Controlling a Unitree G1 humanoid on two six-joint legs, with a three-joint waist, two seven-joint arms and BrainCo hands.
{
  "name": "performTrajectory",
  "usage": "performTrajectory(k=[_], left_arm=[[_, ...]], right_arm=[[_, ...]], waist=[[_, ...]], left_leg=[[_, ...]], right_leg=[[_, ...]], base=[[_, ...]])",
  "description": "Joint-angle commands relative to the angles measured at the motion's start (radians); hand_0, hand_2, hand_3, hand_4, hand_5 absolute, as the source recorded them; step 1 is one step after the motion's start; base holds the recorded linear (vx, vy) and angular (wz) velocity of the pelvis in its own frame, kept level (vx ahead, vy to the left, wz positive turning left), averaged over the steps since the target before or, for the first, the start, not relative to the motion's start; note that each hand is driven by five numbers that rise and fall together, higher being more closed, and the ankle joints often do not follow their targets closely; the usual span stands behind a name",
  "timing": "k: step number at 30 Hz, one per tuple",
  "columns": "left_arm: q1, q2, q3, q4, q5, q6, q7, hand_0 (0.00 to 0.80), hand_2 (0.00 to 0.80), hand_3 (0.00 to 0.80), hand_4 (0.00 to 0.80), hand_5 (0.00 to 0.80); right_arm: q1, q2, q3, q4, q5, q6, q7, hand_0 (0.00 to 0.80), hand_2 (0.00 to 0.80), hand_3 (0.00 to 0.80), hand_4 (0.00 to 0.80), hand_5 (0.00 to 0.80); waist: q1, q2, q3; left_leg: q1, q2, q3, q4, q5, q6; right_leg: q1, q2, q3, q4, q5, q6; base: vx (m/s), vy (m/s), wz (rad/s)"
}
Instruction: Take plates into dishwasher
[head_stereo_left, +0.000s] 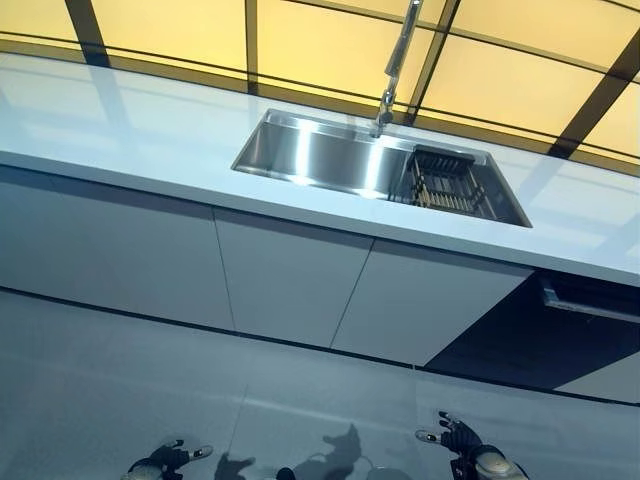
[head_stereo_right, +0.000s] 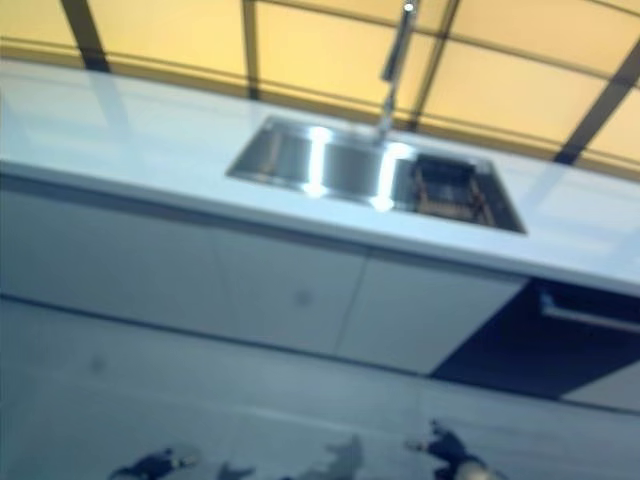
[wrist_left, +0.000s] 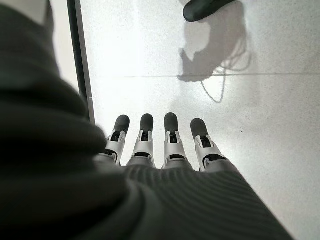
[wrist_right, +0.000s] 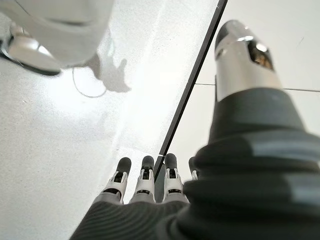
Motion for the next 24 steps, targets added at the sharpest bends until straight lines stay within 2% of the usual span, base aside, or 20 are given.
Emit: performTrajectory(k=[1, 4, 5, 7, 9, 10, 12, 13, 14, 15, 17, 21, 24], left_arm=[[-0.021, -0.018, 0.034, -0.036, -0.011, -0.026, -0.005, 0.0, 0.0, 0.0, 0.0, 0.0], [-0.037, -0.033, 0.018, -0.052, -0.007, -0.034, -0.011, 0.0, 0.0, 0.0, 0.0, 0.0], [-0.045, -0.042, 0.006, -0.071, -0.013, -0.035, -0.012, 0.0, 0.0, 0.0, 0.0, 0.0], [-0.057, -0.058, -0.009, -0.083, -0.022, -0.043, -0.015, 0.0, 0.0, 0.0, 0.0, 0.0], [-0.061, -0.076, -0.026, -0.087, -0.016, -0.047, -0.016, 0.0, 0.0, 0.0, 0.0, 0.0], [-0.064, -0.085, -0.033, -0.087, -0.015, -0.044, -0.017, 0.0, 0.0, 0.0, 0.0, 0.0], [-0.063, -0.095, -0.04, -0.075, -0.007, -0.048, -0.031, 0.0, 0.0, 0.0, 0.0, 0.0], [-0.057, -0.103, -0.041, -0.066, -0.007, -0.052, -0.038, 0.0, 0.0, 0.0, 0.0, 0.0], [-0.054, -0.108, -0.041, -0.061, -0.01, -0.053, -0.04, 0.0, 0.0, 0.0, 0.0, 0.0], [-0.048, -0.116, -0.035, -0.051, -0.014, -0.055, -0.042, 0.0, 0.0, 0.0, 0.0, 0.0], [-0.035, -0.126, -0.025, -0.042, -0.028, -0.051, -0.042, 0.0, 0.0, 0.0, 0.0, 0.0], [-0.021, -0.131, -0.001, -0.025, -0.017, -0.04, -0.064, 0.0, 0.0, 0.0, 0.0, 0.0], [-0.017, -0.129, 0.01, -0.014, -0.01, -0.036, -0.075, 0.0, 0.0, 0.0, 0.0, 0.0]], right_arm=[[-0.04, -0.019, 0.03, 0.033, 0.005, -0.018, 0.012, 0.0, 0.0, 0.0, 0.0, 0.0], [-0.04, -0.012, 0.036, 0.029, 0.007, -0.006, -0.001, 0.0, 0.0, 0.0, 0.0, 0.0], [-0.041, -0.021, 0.043, 0.027, 0.003, 0.006, -0.007, 0.0, 0.0, 0.0, 0.0, 0.0], [-0.052, -0.036, 0.046, 0.037, 0.007, 0.021, -0.011, 0.0, 0.0, 0.0, 0.0, 0.0], [-0.056, -0.043, 0.046, 0.046, 0.011, 0.045, -0.021, 0.0, 0.0, 0.0, 0.0, 0.0], [-0.057, -0.045, 0.046, 0.058, 0.024, 0.052, -0.029, 0.0, 0.0, 0.0, 0.0, 0.0], [-0.051, -0.043, 0.036, 0.08, 0.023, 0.064, -0.042, 0.0, 0.0, 0.0, 0.0, 0.0], [-0.049, -0.042, 0.034, 0.104, 0.022, 0.064, -0.049, 0.0, 0.0, 0.0, 0.0, 0.0], [-0.049, -0.04, 0.034, 0.116, 0.019, 0.068, -0.05, 0.0, 0.0, 0.0, 0.0, 0.0], [-0.05, -0.037, 0.033, 0.135, 0.004, 0.069, -0.048, 0.0, 0.0, 0.0, 0.0, 0.0], [-0.05, -0.032, 0.029, 0.157, -0.01, 0.067, -0.058, 0.0, 0.0, 0.0, 0.0, 0.0], [-0.041, -0.032, 0.009, 0.194, -0.041, 0.057, -0.056, 0.0, 0.0, 0.0, 0.0, 0.0], [-0.035, -0.041, -0.005, 0.2, -0.062, 0.057, -0.057, 0.0, 0.0, 0.0, 0.0, 0.0]], waist=[[0.02, 0.029, -0.016], [0.028, 0.029, -0.015], [0.028, 0.034, -0.006], [0.025, 0.039, 0.008], [0.017, 0.045, 0.026], [0.011, 0.049, 0.033], [0.001, 0.056, 0.041], [0.003, 0.059, 0.045], [0.007, 0.06, 0.047], [0.012, 0.059, 0.048], [0.017, 0.058, 0.045], [0.012, 0.062, 0.022], [0.008, 0.066, 0.004]], left_leg=[[0.064, 0.032, -0.145, -0.083, -0.125, -0.06], [-0.009, 0.05, -0.137, -0.083, -0.069, -0.108], [-0.039, 0.064, -0.135, -0.08, -0.042, -0.132], [-0.076, 0.085, -0.123, -0.083, -0.005, -0.169], [-0.1, 0.097, -0.127, -0.083, 0.026, -0.191], [-0.105, 0.104, -0.113, -0.083, 0.034, -0.199], [-0.101, 0.106, -0.09, -0.083, 0.042, -0.203], [-0.096, 0.098, -0.099, -0.059, 0.026, -0.198], [-0.099, 0.093, -0.111, -0.025, 0.006, -0.193], [-0.103, 0.083, -0.14, 0.04, -0.028, -0.179], [-0.101, 0.068, -0.161, 0.146, -0.091, -0.156], [-0.072, 0.06, -0.149, 0.274, -0.169, -0.13], [-0.036, 0.066, -0.153, 0.284, -0.177, -0.132]], right_leg=[[0.09, 0.061, -0.059, -0.238, 0.067, -0.07], [0.162, 0.103, -0.056, -0.449, -0.004, -0.109], [0.187, 0.132, -0.04, -0.55, -0.035, -0.142], [0.206, 0.154, -0.057, -0.643, -0.026, -0.173], [0.216, 0.164, -0.07, -0.684, 0.0, -0.191], [0.214, 0.168, -0.076, -0.695, 0.009, -0.196], [0.215, 0.166, -0.088, -0.701, 0.015, -0.202], [0.215, 0.161, -0.088, -0.701, 0.015, -0.205], [0.213, 0.158, -0.08, -0.701, 0.015, -0.208], [0.207, 0.152, -0.065, -0.7, 0.019, -0.212], [0.199, 0.144, -0.04, -0.698, 0.027, -0.212], [0.184, 0.144, 0.003, -0.708, 0.041, -0.197], [0.174, 0.15, 0.024, -0.72, 0.047, -0.191]], base=[[-0.407, -0.233, -0.33], [-0.453, -0.309, -0.33], [-0.524, -0.302, -0.18], [-0.541, -0.296, -0.07], [-0.441, -0.208, 0.14], [-0.343, -0.128, 0.35], [-0.313, -0.067, 0.07], [-0.314, -0.039, -0.29], [-0.284, -0.01, -0.05], [-0.242, 0.01, 0.28], [-0.198, 0.038, 0.09], [-0.122, 0.123, -0.28], [-0.069, 0.14, -0.07]])
